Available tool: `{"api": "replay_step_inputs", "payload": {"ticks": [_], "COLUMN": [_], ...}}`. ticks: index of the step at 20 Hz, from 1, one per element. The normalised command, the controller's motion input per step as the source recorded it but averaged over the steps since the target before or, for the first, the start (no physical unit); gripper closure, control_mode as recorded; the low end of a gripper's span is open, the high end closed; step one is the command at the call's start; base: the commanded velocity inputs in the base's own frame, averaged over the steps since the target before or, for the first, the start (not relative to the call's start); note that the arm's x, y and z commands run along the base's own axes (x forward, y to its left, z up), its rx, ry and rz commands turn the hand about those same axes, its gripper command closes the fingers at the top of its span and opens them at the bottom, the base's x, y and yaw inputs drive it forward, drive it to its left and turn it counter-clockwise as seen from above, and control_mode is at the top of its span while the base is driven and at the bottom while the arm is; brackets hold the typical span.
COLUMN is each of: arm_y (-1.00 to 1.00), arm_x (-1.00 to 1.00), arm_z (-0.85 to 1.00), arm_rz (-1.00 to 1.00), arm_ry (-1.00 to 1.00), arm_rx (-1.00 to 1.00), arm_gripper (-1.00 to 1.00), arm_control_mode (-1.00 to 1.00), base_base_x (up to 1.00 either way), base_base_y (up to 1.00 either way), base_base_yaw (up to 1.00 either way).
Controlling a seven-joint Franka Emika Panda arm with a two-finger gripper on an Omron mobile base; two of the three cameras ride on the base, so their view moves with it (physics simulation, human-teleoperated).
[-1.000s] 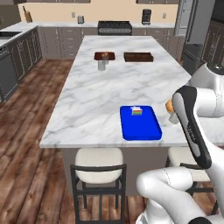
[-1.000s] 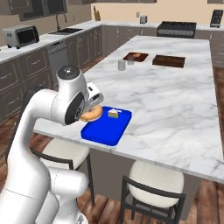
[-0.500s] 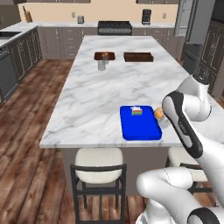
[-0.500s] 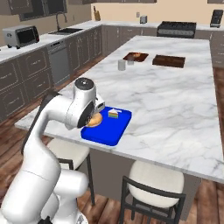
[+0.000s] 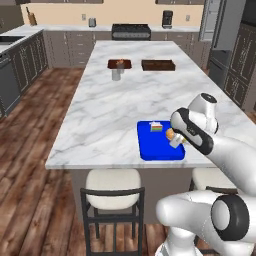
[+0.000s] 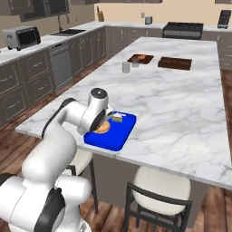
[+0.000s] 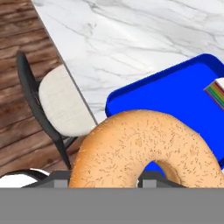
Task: Take the cake and donut from the fridge and place them on the empty tray on the dining counter.
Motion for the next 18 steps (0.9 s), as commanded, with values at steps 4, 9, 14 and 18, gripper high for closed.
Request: {"api": "replay_step_inputs", "payload": {"ticks": [4, 9, 14, 18], "arm_y": [0.00, 0.00, 0.00, 0.00], "arm_x": [0.58, 0.54, 0.51, 0.46], "arm_z": [-0.37, -0.34, -0.33, -0.35], "arm_rz": [0.00, 0.00, 0.00, 0.00], "arm_ry": [0.00, 0.01, 0.01, 0.00], "arm_rx": [0.00, 0.00, 0.00, 0.00], "arm_gripper": [1.00, 1.00, 1.00, 1.00], "arm_control_mode": [-1.00, -1.00, -1.00, -1.00], "base_base_x": [0.00, 0.00, 0.00, 0.00], "base_base_y": [0.00, 0.00, 0.00, 0.00], "base_base_yaw": [0.00, 0.00, 0.00, 0.00]}}
